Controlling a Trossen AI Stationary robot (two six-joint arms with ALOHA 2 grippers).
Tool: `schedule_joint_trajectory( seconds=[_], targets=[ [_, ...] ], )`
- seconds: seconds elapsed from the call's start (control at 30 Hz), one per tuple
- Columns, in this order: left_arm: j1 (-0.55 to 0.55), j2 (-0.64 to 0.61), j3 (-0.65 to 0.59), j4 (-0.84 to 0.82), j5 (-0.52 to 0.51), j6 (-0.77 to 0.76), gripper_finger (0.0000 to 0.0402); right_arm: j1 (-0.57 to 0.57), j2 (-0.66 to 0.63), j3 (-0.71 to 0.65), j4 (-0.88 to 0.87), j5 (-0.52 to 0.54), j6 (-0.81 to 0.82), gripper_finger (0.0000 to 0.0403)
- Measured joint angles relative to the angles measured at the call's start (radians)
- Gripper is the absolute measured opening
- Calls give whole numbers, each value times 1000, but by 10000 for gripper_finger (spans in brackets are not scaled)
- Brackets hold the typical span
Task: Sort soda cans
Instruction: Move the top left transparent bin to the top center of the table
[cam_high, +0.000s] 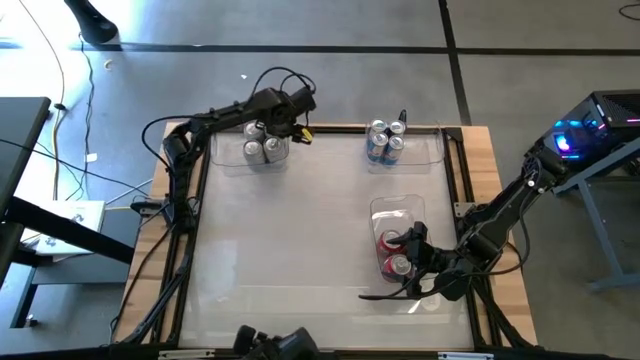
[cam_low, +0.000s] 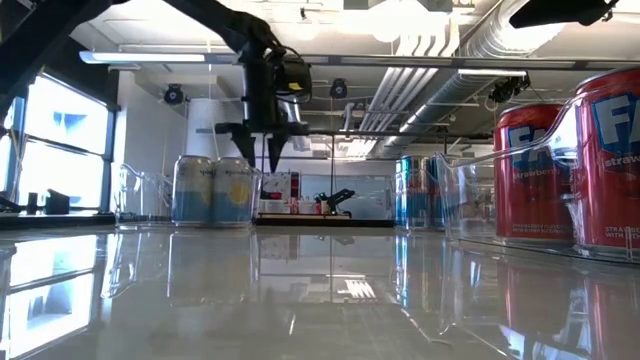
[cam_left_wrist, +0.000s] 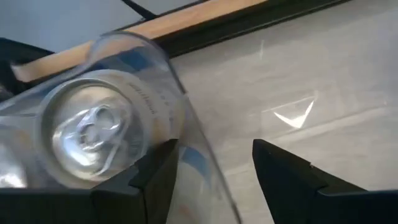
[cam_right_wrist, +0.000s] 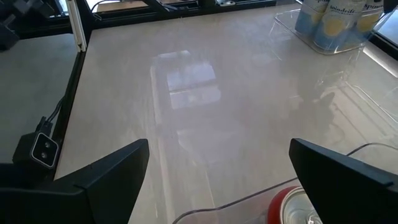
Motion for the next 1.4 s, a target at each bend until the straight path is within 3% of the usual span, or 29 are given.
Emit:
schedule_joint_trajectory(
  seconds=[0.4, 0.8, 1.4],
  targets=[
    [-14, 11, -120, 134, -1, -11, 155, 0, 0, 0, -5, 1, 0, 385],
    [-101, 11, -135, 160, -22, 49, 8, 0, 0, 0, -5, 4, 0, 385],
    [-330, 11, -134, 176, 35, 186, 0, 0, 0, 0, -6, 3, -1, 385]
  ],
)
